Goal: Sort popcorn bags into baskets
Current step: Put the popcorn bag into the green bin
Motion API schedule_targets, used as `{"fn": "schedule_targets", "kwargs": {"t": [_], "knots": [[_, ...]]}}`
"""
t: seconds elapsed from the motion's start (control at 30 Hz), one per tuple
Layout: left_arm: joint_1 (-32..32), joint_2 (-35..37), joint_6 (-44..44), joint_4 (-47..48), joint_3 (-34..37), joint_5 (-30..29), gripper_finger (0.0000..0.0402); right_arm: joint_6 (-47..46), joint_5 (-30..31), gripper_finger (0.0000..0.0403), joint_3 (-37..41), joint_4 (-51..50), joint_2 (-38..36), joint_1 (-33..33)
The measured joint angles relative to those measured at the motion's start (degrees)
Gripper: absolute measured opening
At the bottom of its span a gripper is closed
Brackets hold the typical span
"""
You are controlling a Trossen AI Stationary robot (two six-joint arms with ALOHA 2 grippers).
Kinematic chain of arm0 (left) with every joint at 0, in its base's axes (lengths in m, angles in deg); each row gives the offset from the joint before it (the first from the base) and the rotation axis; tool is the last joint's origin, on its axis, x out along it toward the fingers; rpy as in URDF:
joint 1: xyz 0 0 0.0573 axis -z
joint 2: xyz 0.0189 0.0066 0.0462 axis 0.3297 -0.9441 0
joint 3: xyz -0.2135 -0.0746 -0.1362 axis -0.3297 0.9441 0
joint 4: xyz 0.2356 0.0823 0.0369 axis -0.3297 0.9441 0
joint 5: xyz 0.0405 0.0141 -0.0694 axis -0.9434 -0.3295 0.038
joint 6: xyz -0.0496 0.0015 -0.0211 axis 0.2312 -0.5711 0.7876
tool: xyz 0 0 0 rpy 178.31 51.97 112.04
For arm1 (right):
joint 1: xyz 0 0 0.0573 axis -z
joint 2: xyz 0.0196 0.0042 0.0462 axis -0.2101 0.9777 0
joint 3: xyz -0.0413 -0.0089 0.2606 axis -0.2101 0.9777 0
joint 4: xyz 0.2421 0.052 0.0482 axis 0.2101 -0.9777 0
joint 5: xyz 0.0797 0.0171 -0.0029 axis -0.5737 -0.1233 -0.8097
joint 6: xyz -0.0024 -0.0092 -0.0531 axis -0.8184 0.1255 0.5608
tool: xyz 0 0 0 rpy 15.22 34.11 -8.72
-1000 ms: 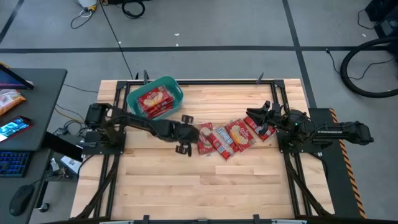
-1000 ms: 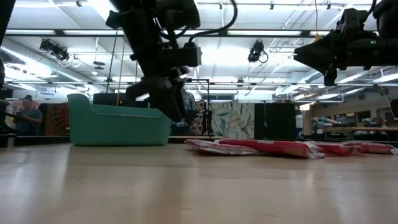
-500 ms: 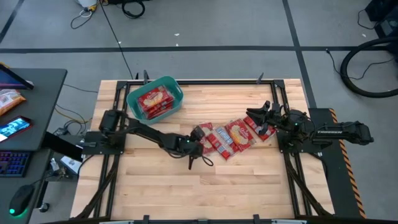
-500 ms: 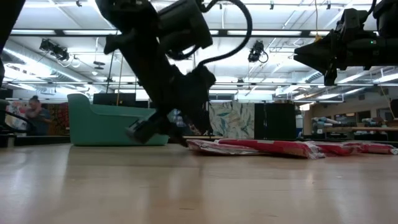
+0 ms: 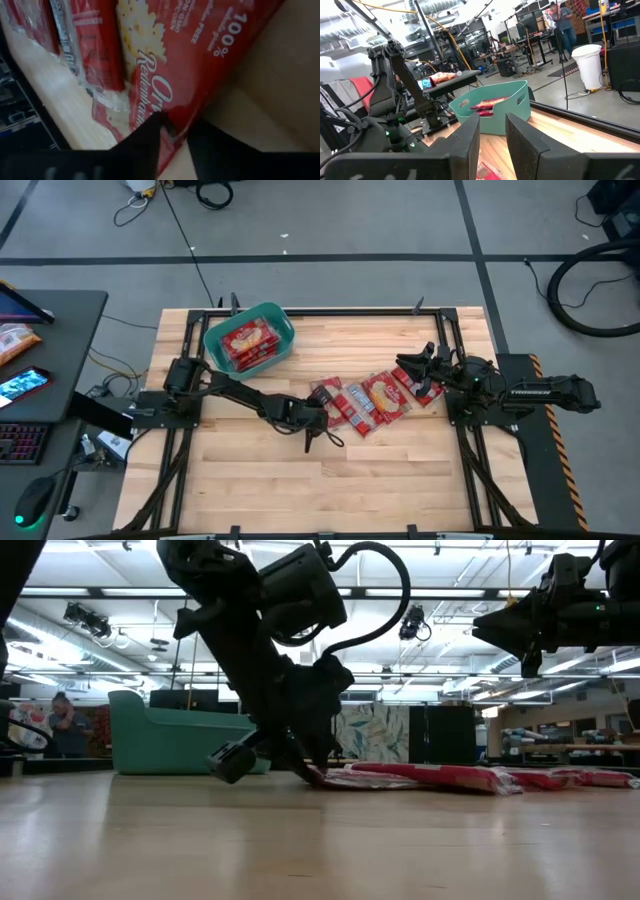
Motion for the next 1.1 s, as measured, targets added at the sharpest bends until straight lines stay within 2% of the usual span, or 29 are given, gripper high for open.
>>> {"fn": "schedule_targets", "kwargs": {"t": [0.1,0.17,0.27,0.5,0.73,0.93,1.1], "knots": [[1.09,0.0,0.66,-0.28,0.0,-1.03,0.0032,0.0,0.0,0.0098,0.0,-0.01,0.0,0.01],[2.06,0.0,3.1,-0.35,-0.01,-3.37,0.0016,0.02,0.0,0.0098,0.0,-0.02,0.0,0.01],[3.46,0.63,6.21,1.11,-0.13,-7.38,0.0016,0.0,0.0,0.0098,0.0,-0.02,0.0,0.02],[6.4,7.98,17.98,9.63,-0.2,-10.93,0.0016,0.01,-0.01,0.0098,-0.02,0.0,0.0,0.02],[7.38,18.87,34.98,22.38,-0.24,-11.84,0.0016,0.0,0.01,0.0098,-0.02,0.02,0.0,0.0],[8.37,26.08,48.2,34.52,-0.28,-18.98,0.0016,0.0,0.04,0.0098,-0.01,0.0,0.0,0.01],[6.3,30.01,63.63,46.36,-0.28,-19.87,0.0016,0.01,0.02,0.0098,0.0,-0.02,0.0,0.0]]}}
